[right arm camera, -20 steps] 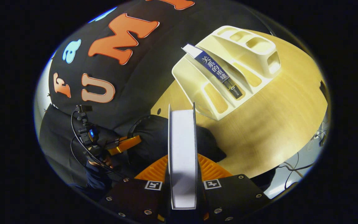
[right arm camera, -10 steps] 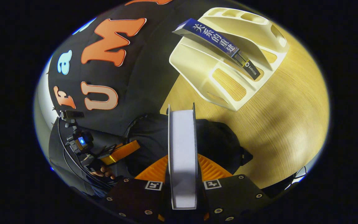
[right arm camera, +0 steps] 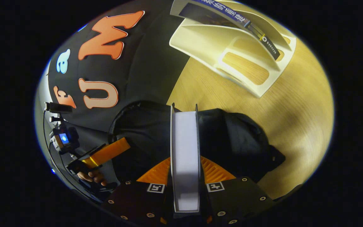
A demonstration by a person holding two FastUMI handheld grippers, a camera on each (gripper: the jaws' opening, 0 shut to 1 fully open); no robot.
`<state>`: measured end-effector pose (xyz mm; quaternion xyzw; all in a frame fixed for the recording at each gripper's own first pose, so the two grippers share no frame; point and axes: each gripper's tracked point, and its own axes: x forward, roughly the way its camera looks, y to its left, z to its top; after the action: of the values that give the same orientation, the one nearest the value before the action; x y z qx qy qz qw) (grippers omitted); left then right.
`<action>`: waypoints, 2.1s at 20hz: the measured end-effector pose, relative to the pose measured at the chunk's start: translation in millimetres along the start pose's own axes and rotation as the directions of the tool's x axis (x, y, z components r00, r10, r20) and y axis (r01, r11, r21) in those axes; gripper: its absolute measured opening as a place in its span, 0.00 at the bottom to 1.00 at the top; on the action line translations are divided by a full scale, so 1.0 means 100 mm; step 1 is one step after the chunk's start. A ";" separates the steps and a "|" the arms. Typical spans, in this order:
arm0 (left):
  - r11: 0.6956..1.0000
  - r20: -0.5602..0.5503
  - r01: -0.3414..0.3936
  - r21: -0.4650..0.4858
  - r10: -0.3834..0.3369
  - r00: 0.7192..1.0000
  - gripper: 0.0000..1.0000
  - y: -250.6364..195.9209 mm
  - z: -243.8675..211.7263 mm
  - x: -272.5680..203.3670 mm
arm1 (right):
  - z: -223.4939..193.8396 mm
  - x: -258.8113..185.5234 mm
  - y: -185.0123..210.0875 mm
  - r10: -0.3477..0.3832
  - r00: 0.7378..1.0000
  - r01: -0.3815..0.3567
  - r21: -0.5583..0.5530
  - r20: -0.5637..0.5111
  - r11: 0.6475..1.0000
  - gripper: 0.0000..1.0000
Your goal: Open the schoolbag, grab two books from the bookshelf and put them into the schoolbag.
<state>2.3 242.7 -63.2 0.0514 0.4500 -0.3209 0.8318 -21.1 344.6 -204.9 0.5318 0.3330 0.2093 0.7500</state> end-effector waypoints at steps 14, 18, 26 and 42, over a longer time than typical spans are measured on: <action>0.999 0.024 0.024 -0.036 -0.023 0.999 0.05 -0.05 -0.05 -0.02 | -0.19 0.56 -0.24 -0.120 0.992 0.120 -0.003 -0.024 0.993 0.50; 0.999 0.035 0.022 -0.045 -0.021 0.999 0.06 -0.03 -0.07 -0.03 | -0.24 0.33 -0.40 -0.282 0.955 0.263 -0.178 -0.095 0.948 0.90; 0.996 0.043 0.008 -0.085 -0.004 0.999 0.06 0.02 -0.08 0.02 | 0.15 -0.14 -0.38 -0.406 0.910 0.341 -0.401 -0.086 0.850 0.98; 0.989 0.015 -0.047 -0.138 0.050 0.999 0.06 0.05 0.04 0.20 | 1.73 -1.27 -0.41 -0.605 0.796 0.465 -0.621 -0.019 0.631 0.99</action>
<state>15.5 235.4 -77.8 0.0019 0.4619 -0.2694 0.8450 15.1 131.5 -171.5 0.1215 0.4776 0.1270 0.8608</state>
